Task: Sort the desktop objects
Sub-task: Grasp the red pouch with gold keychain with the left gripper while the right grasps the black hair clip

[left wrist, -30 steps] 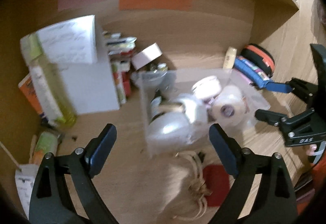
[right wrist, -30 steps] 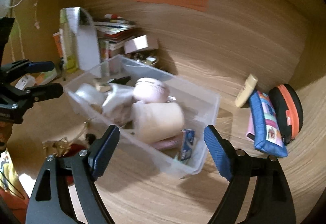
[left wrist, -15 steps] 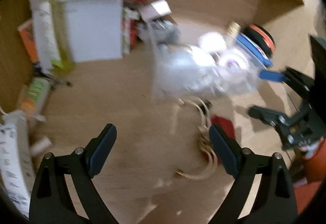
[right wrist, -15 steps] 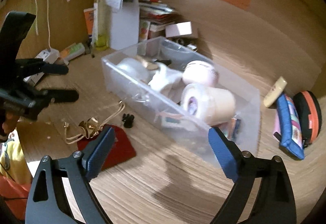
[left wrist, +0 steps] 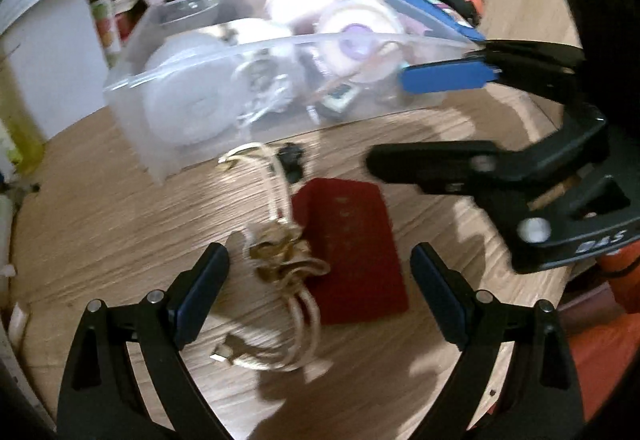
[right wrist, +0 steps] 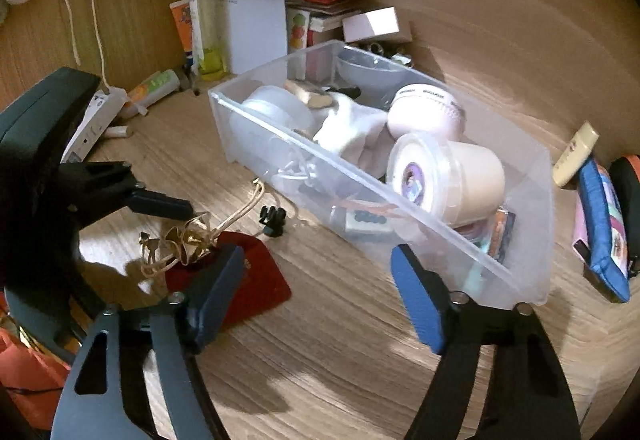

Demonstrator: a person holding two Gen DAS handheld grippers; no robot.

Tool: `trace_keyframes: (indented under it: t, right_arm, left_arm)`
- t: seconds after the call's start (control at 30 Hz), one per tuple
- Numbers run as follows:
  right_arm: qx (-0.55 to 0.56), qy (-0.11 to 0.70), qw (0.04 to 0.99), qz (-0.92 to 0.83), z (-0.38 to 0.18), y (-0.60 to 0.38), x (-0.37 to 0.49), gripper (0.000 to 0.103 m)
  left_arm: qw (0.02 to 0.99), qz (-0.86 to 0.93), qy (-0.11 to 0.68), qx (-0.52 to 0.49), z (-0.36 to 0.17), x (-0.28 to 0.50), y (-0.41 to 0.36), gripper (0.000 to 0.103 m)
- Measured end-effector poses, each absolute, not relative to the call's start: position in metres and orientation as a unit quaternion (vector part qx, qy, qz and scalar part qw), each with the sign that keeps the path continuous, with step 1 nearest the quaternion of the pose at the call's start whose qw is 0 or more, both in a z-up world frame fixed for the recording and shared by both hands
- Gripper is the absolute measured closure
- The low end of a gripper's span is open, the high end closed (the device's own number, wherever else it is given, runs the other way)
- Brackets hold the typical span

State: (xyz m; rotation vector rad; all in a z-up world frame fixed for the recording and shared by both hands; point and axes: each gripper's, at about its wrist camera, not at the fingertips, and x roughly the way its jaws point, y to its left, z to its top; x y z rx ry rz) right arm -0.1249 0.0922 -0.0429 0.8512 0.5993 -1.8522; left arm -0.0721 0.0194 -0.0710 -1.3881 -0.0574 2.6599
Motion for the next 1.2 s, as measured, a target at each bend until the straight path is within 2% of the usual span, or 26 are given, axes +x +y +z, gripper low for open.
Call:
trace_keyframes:
  t: [0.03,0.13,0.2,0.3,0.4,0.77,0.87,1.2]
  right_arm:
    - [0.352,0.248,0.489,-0.759,-0.045,0.09,-0.125,0.041]
    - [0.358,0.256,0.494,-0.749,-0.051,0.081,-0.125,0.045]
    - [0.365,0.257,0.501,-0.741,-0.055,0.073,-0.126,0.052]
    - [0.377,0.258,0.508,-0.73,-0.062,0.06,-0.128,0.06]
    - [0.39,0.254,0.51,-0.723,-0.067,0.05,-0.131,0.067]
    - [0.397,0.264,0.5,-0.723,-0.077,0.028,-0.132,0.076]
    - [0.388,0.272,0.501,-0.724,-0.077,0.024,-0.128,0.085]
    - [0.366,0.237,0.517,-0.736,-0.047,0.05,-0.126,0.085]
  left_arm:
    - [0.066,0.886,-0.011,-0.459,-0.072,-0.072,0.022,0.011]
    - [0.061,0.892,0.009,-0.449,-0.07,-0.068,0.023,0.038]
    - [0.053,0.895,0.009,-0.444,-0.07,-0.065,0.019,0.056]
    - [0.043,0.898,-0.006,-0.438,-0.069,-0.058,0.004,0.072]
    - [0.03,0.899,-0.032,-0.436,-0.068,-0.047,-0.014,0.075]
    - [-0.034,0.913,-0.088,-0.397,-0.056,-0.016,-0.062,0.077]
    - [-0.053,0.918,-0.094,-0.381,-0.048,-0.015,-0.067,0.077]
    - [-0.059,0.942,-0.086,-0.319,-0.006,-0.018,-0.066,0.077]
